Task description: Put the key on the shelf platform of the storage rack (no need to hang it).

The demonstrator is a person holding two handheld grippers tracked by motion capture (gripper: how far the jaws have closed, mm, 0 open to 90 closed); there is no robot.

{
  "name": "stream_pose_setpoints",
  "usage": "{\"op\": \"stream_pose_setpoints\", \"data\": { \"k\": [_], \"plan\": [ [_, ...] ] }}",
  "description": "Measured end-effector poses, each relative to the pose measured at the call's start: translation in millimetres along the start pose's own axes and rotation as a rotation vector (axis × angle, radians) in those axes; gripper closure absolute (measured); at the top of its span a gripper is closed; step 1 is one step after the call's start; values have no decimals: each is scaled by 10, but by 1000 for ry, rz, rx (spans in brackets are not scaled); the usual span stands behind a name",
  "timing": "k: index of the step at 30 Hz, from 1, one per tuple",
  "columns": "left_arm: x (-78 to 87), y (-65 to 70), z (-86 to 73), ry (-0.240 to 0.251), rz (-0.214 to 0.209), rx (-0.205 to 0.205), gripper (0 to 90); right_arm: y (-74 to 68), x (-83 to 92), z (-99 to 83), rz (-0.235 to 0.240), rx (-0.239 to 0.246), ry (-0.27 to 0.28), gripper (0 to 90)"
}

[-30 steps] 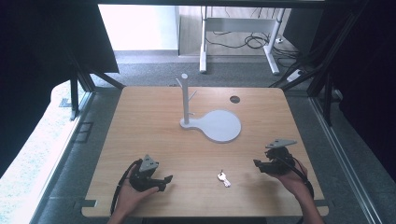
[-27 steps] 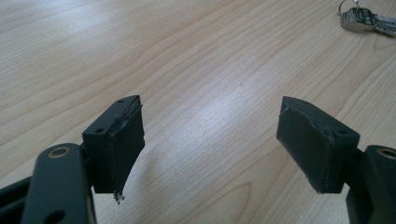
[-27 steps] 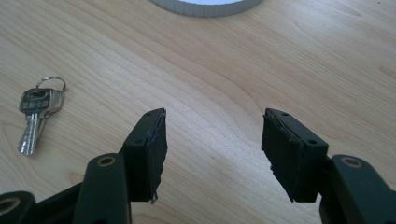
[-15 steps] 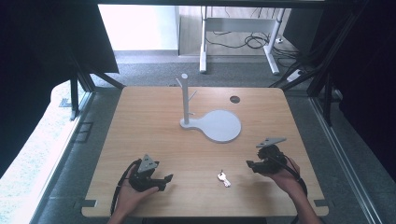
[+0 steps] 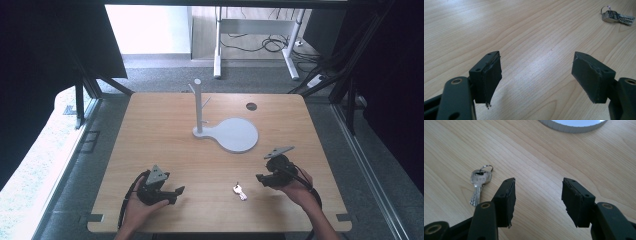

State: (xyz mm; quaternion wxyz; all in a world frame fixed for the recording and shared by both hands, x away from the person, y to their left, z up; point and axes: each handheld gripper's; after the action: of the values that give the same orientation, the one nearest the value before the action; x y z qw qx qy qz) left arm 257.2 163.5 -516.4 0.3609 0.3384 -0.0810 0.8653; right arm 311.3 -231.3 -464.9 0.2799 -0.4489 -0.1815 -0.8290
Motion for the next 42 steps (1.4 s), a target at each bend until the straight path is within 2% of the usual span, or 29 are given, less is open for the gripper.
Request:
{"op": "stream_pose_setpoints", "data": {
  "k": [11, 22, 29, 42],
  "plan": [
    [-3, 3, -1, -7, -6, -1, 242, -112, 17, 108, 31, 23, -29, 460],
    [-14, 3, -7, -13, -9, -2, 242, -269, -65, 211, 63, 63, -67, 463],
    [-19, 17, -4, -13, -11, -2, 242, -348, -85, 241, 72, 87, -89, 478],
    [-36, 18, -14, -21, -14, -5, 242, -439, -178, 247, 110, 101, -109, 507]
  ]
}}
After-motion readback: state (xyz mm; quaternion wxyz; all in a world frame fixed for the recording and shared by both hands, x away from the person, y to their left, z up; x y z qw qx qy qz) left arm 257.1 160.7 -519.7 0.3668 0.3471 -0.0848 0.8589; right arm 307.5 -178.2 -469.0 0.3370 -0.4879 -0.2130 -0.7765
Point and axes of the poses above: each handheld gripper's, and its own axes: x roughly backward along the jaws, z roughly out of its top, y roughly to its right, and after that the axes turned 2 degrees about -z, right-handed
